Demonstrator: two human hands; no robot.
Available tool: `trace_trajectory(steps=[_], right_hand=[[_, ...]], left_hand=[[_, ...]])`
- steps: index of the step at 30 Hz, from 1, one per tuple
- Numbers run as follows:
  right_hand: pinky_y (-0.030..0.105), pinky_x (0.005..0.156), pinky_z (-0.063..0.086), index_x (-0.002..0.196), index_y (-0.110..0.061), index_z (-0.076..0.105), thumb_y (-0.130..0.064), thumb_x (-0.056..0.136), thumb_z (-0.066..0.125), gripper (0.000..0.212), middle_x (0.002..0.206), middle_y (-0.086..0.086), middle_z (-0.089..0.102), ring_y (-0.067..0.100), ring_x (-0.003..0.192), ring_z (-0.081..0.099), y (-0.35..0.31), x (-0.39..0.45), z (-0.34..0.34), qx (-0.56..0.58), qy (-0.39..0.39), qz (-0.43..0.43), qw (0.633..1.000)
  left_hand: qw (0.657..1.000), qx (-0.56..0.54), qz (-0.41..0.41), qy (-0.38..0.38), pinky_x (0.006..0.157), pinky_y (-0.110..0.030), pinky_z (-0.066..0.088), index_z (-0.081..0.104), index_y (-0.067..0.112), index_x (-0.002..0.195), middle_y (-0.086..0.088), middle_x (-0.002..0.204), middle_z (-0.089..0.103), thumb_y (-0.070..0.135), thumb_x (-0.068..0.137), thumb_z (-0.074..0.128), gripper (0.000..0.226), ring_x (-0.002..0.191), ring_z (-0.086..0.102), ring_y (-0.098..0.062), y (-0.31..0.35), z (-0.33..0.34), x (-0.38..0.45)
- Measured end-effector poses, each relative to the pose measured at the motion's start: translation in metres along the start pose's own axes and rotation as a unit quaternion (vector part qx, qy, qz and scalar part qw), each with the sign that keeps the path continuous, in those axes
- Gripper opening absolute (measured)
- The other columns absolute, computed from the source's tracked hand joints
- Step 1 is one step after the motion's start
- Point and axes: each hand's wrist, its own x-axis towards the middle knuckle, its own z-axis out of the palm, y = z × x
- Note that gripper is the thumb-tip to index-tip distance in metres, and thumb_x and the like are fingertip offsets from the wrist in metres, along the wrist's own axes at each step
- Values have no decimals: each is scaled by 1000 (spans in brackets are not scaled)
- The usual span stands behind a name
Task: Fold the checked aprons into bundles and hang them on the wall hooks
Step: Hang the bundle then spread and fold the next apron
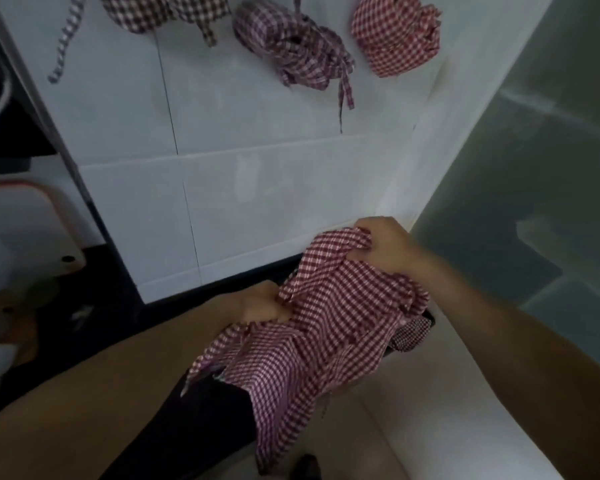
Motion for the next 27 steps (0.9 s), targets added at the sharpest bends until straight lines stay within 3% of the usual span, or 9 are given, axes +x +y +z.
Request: trace_trajectory(steps=[3, 7, 9, 11, 14, 17, 20, 23, 27], right_hand=[[26, 66, 41, 82, -13, 59, -28, 86, 75, 22, 80, -5, 55, 9, 74, 53, 24, 7, -12, -21, 87, -21, 996], [23, 58, 31, 77, -17, 50, -31, 88, 71, 28, 72, -11, 45, 12, 67, 47, 57, 11, -13, -46, 154, -22, 987], [33, 70, 46, 86, -15, 56, -39, 86, 71, 28, 79, -3, 57, 21, 77, 57, 70, 17, -11, -95, 106, 40, 989], [45, 91, 49, 110, -16, 59, -39, 82, 73, 39, 105, 5, 65, 26, 98, 61, 76, 21, -1, -101, 48, 86, 990], [42, 103, 42, 134, -16, 49, -38, 76, 80, 69, 131, 9, 54, 26, 120, 52, 66, 23, 31, -14, 20, -40, 999], [36, 105, 38, 142, -13, 43, -33, 79, 80, 76, 137, 8, 51, 21, 124, 48, 54, 27, 67, 40, -19, -161, 986], [33, 93, 52, 130, -12, 53, -23, 85, 75, 52, 119, 4, 66, 15, 105, 62, 56, 33, 84, 146, -60, -169, 973], [34, 80, 56, 105, -17, 57, -16, 81, 74, 29, 98, 0, 69, 15, 89, 66, 77, 42, 86, 172, -23, -146, 974], [31, 61, 43, 78, -27, 43, -5, 77, 69, 35, 72, -6, 51, 10, 64, 51, 88, 54, 78, 188, -3, -99, 977]], left_hand=[[993, 19, -6, 118, 66, -20, 48, 76, 12, 91, -4, 89, 75, 32, 79, 76, 23, 79, 68, -12, 17, -29, 2], [933, 66, 77, 347, 62, -24, 44, 66, 7, 83, -4, 80, 67, 24, 79, 79, 22, 76, 61, -18, 46, -60, 10], [941, 165, 83, 283, 69, -26, 43, 63, 15, 90, 0, 87, 63, 21, 78, 78, 21, 87, 61, -21, 62, -70, 12], [959, 228, 53, 159, 84, -27, 44, 63, 20, 102, 2, 100, 62, 19, 78, 77, 28, 97, 60, -19, 74, -70, 17], [968, 229, 36, 92, 102, -32, 43, 59, 22, 125, 4, 120, 60, 16, 79, 76, 50, 110, 57, -15, 88, -62, 28], [971, 221, 25, 91, 104, -33, 43, 50, 31, 137, 9, 125, 54, 17, 79, 76, 65, 112, 55, -13, 93, -54, 38], [965, 236, 16, 112, 92, -32, 53, 55, 35, 126, 13, 106, 62, 20, 79, 77, 55, 94, 63, -8, 81, -53, 40], [957, 228, 5, 178, 80, -36, 56, 52, 35, 104, 10, 88, 66, 22, 81, 76, 36, 79, 64, -6, 63, -53, 33], [945, 174, -30, 275, 70, -34, 55, 47, 27, 92, 1, 87, 67, 23, 85, 75, 29, 76, 64, -15, 45, -47, 23]])
